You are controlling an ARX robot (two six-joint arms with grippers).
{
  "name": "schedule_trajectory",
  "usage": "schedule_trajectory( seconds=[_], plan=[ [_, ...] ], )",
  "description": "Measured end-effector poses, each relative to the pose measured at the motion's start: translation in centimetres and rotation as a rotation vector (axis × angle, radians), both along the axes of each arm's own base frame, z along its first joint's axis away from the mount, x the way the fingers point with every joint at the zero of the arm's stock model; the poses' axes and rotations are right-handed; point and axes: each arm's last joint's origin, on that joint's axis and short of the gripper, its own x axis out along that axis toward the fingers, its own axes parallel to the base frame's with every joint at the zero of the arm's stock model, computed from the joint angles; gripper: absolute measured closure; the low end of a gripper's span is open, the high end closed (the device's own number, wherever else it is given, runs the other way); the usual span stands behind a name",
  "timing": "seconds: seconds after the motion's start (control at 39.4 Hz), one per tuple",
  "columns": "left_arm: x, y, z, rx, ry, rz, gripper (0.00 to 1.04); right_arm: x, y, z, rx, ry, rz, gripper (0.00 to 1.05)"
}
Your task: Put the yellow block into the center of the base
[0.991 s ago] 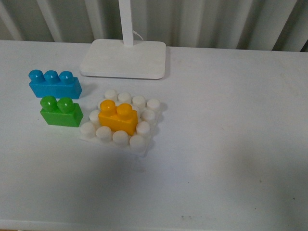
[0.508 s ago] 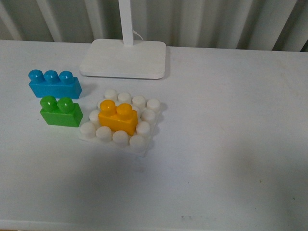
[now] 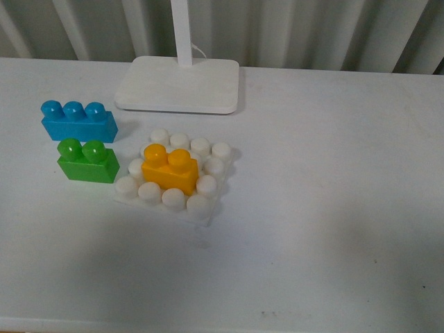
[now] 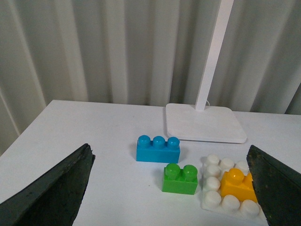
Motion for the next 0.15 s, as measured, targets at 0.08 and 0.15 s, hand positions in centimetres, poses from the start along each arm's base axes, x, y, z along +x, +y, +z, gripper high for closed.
schedule_trajectory(
  seconds=[0.08, 0.15],
  plan=[
    [0.0, 0.0, 0.0, 0.0, 0.0, 0.0, 0.06, 0.0, 0.0, 0.0, 0.0, 0.0, 0.0, 0.09],
    [0.0, 0.0, 0.0, 0.0, 0.0, 0.0, 0.06, 0.0, 0.0, 0.0, 0.0, 0.0, 0.0, 0.09]
  ],
)
